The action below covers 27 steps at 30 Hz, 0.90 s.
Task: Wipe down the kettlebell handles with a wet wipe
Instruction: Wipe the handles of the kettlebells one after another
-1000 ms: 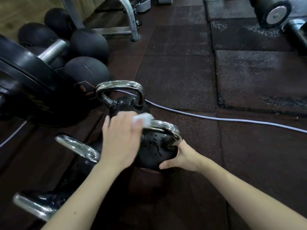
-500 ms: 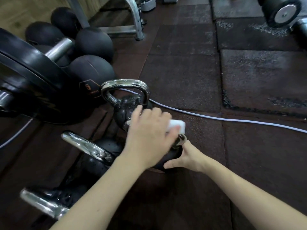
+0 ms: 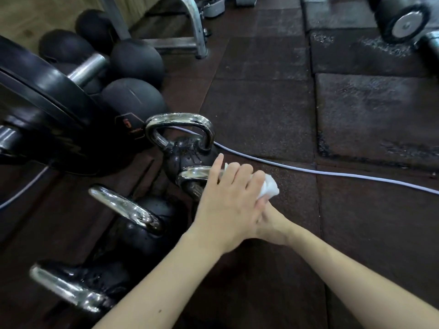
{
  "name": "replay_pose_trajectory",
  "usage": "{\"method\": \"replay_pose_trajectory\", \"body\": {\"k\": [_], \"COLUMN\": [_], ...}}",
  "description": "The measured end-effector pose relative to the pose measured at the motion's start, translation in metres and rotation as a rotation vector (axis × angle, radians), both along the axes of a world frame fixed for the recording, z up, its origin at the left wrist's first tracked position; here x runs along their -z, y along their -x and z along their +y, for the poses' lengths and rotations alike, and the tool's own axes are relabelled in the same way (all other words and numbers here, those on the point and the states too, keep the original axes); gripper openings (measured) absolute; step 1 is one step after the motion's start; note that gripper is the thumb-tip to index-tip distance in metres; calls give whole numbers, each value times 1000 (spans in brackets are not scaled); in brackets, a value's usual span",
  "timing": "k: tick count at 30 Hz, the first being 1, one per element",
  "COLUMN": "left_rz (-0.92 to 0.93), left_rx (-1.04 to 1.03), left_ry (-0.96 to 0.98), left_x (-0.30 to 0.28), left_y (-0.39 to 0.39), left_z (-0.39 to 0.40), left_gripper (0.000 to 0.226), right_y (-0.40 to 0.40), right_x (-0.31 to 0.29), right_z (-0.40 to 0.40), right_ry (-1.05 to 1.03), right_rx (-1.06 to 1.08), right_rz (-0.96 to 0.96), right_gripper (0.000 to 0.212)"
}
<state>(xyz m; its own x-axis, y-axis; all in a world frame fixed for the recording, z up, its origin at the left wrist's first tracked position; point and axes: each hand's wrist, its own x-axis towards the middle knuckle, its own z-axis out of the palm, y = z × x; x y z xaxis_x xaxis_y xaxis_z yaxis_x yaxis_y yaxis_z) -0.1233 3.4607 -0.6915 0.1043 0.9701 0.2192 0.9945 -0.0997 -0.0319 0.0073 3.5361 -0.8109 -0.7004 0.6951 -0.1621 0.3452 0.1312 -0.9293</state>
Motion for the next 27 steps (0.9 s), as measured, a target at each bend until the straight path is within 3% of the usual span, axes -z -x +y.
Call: {"method": "replay_pose_trajectory", "body": {"k": [2, 5, 9, 10, 12, 16, 19, 21, 23, 25, 27], "left_rz": [-63, -318, -1218, -1312, -1167, -345, -40, 77, 139, 77, -127], "left_rx": [-45, -310, -725, -772, -695, -311, -94, -19, 44, 16, -168], "left_ry": [-12, -21, -34, -33, -110, -108, 27, 99, 128, 115, 83], "left_x": [-3, -1, 4, 3, 1, 1, 2, 3, 0, -9, -13], "left_y": [19, 56, 65, 60, 51, 28, 0, -4, 3, 13, 28], "left_z": [2, -3, -6, -3, -1, -7, -8, -3, 0, 2, -1], "left_gripper": [45, 45, 49, 44, 34, 34, 48, 51, 50, 46, 41], "right_y": [-2, -7, -8, -6, -4, -6, -6, -2, -2, -5, -10], "right_x": [4, 11, 11, 9, 7, 7, 4, -5, -10, -6, 2], "right_z": [0, 1, 2, 1, -1, -1, 0, -2, -2, -1, 0], "right_ry": [65, 123, 132, 120, 109, 92, 11, 24, 42, 63, 148], "right_rx": [34, 55, 25, 20, 27, 17, -6, -36, -56, -38, 14], "right_rz": [24, 53, 27, 15, 30, 45, -1, 37, -14, 16, -4], "right_gripper": [118, 112, 112, 113, 117, 128, 106, 71, 61, 75, 108]}}
